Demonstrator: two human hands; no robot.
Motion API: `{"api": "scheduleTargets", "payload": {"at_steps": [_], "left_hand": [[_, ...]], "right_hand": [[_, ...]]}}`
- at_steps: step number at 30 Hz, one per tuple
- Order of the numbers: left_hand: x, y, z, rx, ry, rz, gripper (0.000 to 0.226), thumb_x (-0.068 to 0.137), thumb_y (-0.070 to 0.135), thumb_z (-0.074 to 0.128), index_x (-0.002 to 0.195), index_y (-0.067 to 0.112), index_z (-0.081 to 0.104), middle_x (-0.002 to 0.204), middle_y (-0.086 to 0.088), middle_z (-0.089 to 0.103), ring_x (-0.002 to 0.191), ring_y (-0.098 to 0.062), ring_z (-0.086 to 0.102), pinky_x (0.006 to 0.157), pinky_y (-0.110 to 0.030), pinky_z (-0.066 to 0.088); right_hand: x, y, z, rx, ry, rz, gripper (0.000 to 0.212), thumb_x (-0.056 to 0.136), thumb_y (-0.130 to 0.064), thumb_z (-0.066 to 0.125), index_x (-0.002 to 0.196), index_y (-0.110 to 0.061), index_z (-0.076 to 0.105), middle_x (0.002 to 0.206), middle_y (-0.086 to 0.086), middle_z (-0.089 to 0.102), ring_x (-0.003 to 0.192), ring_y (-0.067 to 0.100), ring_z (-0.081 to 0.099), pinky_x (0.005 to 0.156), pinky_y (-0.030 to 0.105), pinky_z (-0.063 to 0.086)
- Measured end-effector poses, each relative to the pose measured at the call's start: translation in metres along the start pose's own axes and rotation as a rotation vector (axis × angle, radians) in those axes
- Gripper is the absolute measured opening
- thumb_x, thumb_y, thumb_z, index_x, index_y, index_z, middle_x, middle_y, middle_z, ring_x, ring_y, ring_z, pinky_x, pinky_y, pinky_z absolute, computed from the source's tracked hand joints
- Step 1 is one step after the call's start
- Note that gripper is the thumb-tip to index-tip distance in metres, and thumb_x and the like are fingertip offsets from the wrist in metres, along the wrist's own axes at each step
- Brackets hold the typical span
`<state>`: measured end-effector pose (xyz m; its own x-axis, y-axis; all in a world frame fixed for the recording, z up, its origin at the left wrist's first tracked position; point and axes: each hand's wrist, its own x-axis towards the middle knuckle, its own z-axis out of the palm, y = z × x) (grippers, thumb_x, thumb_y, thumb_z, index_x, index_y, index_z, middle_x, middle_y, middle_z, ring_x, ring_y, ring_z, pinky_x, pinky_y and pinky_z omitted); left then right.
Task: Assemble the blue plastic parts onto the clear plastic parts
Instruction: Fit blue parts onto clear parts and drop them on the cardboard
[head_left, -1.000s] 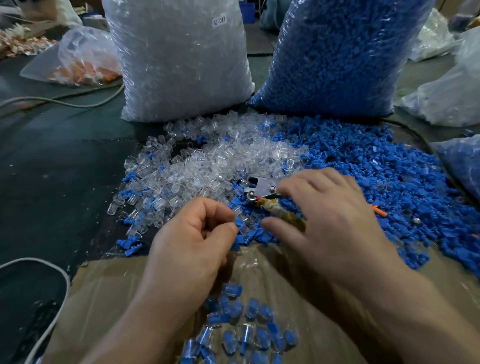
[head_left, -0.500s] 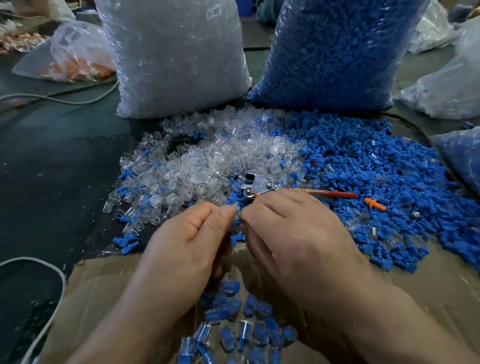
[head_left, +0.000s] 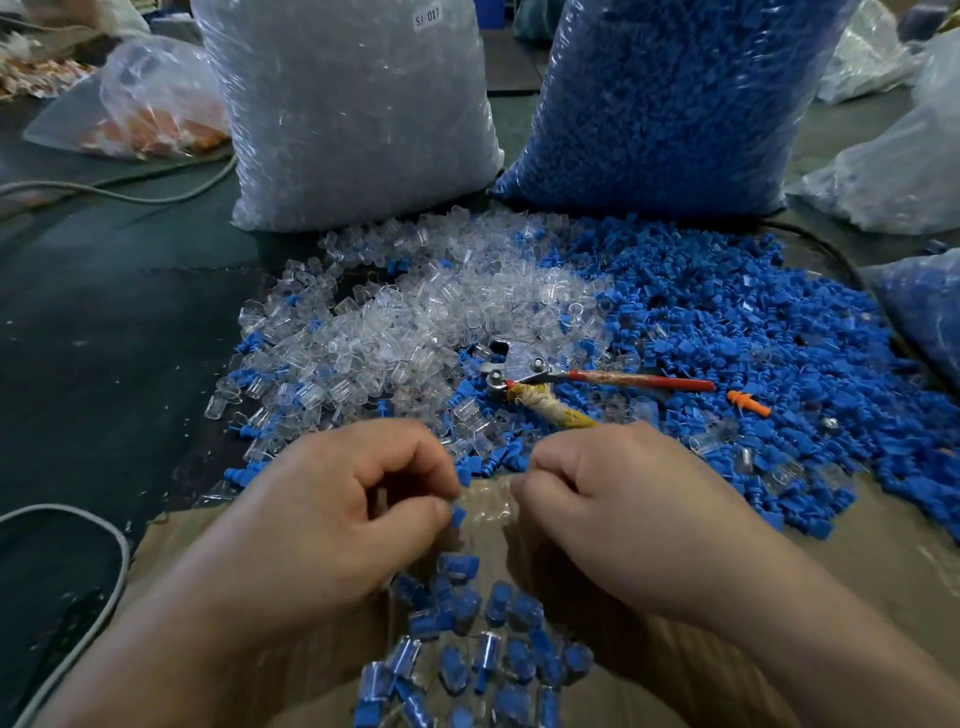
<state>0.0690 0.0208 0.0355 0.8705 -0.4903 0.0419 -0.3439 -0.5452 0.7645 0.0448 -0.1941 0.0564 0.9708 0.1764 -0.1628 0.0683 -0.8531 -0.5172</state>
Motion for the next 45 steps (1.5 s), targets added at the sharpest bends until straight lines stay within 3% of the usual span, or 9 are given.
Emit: {"api": "scheduleTargets", "payload": {"at_steps": [4, 7, 9, 13, 19, 29, 36, 38, 45], "left_hand": [[0.004, 0.001, 0.001, 0.165, -0.151, 0.036, 0.02, 0.079, 0.056, 0.053, 0.088, 0.043, 0.066, 0.087, 0.022, 0.068, 0.079, -0.003, 0.067, 0.063, -0.021, 0.053], [0.003, -0.003, 0.0, 0.192, 0.035, -0.099, 0.015, 0.082, 0.058, 0.056, 0.092, 0.047, 0.061, 0.082, 0.027, 0.068, 0.07, 0.001, 0.065, 0.057, -0.019, 0.053], [0.005, -0.006, 0.0, 0.37, 0.166, -0.189, 0.038, 0.075, 0.071, 0.051, 0.102, 0.045, 0.055, 0.081, 0.02, 0.066, 0.068, 0.001, 0.062, 0.05, -0.017, 0.044], [0.016, -0.006, 0.014, 0.64, 0.172, -0.228, 0.077, 0.067, 0.083, 0.035, 0.135, 0.047, 0.042, 0.086, 0.022, 0.041, 0.08, 0.001, 0.044, 0.065, -0.02, 0.035], [0.025, -0.006, 0.024, 0.518, 0.175, -0.139, 0.049, 0.087, 0.051, 0.056, 0.136, 0.042, 0.051, 0.093, 0.026, 0.047, 0.086, -0.001, 0.047, 0.076, -0.024, 0.039], [0.024, -0.008, 0.029, 0.429, 0.308, -0.035, 0.026, 0.091, 0.036, 0.059, 0.117, 0.035, 0.067, 0.099, 0.02, 0.066, 0.082, -0.005, 0.061, 0.071, -0.03, 0.053], [0.022, -0.011, 0.034, 0.278, 0.378, -0.084, 0.008, 0.085, 0.045, 0.058, 0.092, 0.043, 0.057, 0.084, 0.024, 0.057, 0.087, 0.007, 0.056, 0.062, -0.012, 0.038], [0.021, -0.012, 0.035, 0.188, 0.391, -0.099, 0.01, 0.081, 0.047, 0.061, 0.088, 0.043, 0.056, 0.09, 0.024, 0.059, 0.091, 0.007, 0.056, 0.054, -0.013, 0.043], [0.02, -0.012, 0.033, 0.083, 0.33, -0.081, 0.012, 0.084, 0.048, 0.058, 0.096, 0.048, 0.061, 0.107, 0.034, 0.056, 0.096, 0.01, 0.057, 0.068, -0.019, 0.047]], "right_hand": [[0.0, 0.001, 0.011, -0.294, 0.081, -0.046, 0.034, 0.091, -0.062, 0.038, 0.082, -0.03, 0.046, 0.078, -0.012, 0.055, 0.073, 0.014, 0.053, 0.066, 0.036, 0.046], [0.001, 0.004, 0.016, -0.314, 0.119, -0.054, 0.036, 0.088, -0.07, 0.04, 0.089, -0.034, 0.036, 0.081, -0.014, 0.051, 0.069, 0.013, 0.05, 0.06, 0.035, 0.043], [0.005, 0.005, 0.018, -0.338, 0.15, -0.049, 0.041, 0.085, -0.075, 0.039, 0.095, -0.036, 0.034, 0.089, -0.015, 0.052, 0.076, 0.018, 0.054, 0.06, 0.037, 0.042], [0.019, 0.001, 0.026, -0.426, 0.146, -0.078, 0.056, 0.084, -0.08, 0.031, 0.116, -0.036, 0.038, 0.108, -0.007, 0.055, 0.093, 0.024, 0.06, 0.054, 0.035, 0.031], [0.026, 0.001, 0.028, -0.372, 0.162, -0.177, 0.043, 0.094, -0.066, 0.032, 0.114, -0.031, 0.047, 0.102, -0.006, 0.056, 0.092, 0.023, 0.061, 0.069, 0.038, 0.049], [0.027, 0.007, 0.028, -0.311, 0.223, -0.189, 0.027, 0.099, -0.05, 0.031, 0.106, -0.031, 0.05, 0.098, -0.007, 0.06, 0.085, 0.02, 0.06, 0.068, 0.037, 0.048], [0.026, 0.007, 0.028, -0.17, 0.298, -0.167, 0.016, 0.099, -0.045, 0.04, 0.095, -0.032, 0.048, 0.085, -0.01, 0.058, 0.071, 0.015, 0.055, 0.063, 0.036, 0.045], [0.026, 0.007, 0.028, -0.1, 0.312, -0.155, 0.015, 0.098, -0.045, 0.043, 0.094, -0.032, 0.049, 0.079, -0.012, 0.056, 0.069, 0.011, 0.055, 0.066, 0.037, 0.048], [0.027, 0.009, 0.029, -0.003, 0.326, -0.146, 0.016, 0.097, -0.041, 0.043, 0.094, -0.03, 0.054, 0.082, -0.012, 0.058, 0.075, 0.007, 0.055, 0.07, 0.038, 0.05]]}}
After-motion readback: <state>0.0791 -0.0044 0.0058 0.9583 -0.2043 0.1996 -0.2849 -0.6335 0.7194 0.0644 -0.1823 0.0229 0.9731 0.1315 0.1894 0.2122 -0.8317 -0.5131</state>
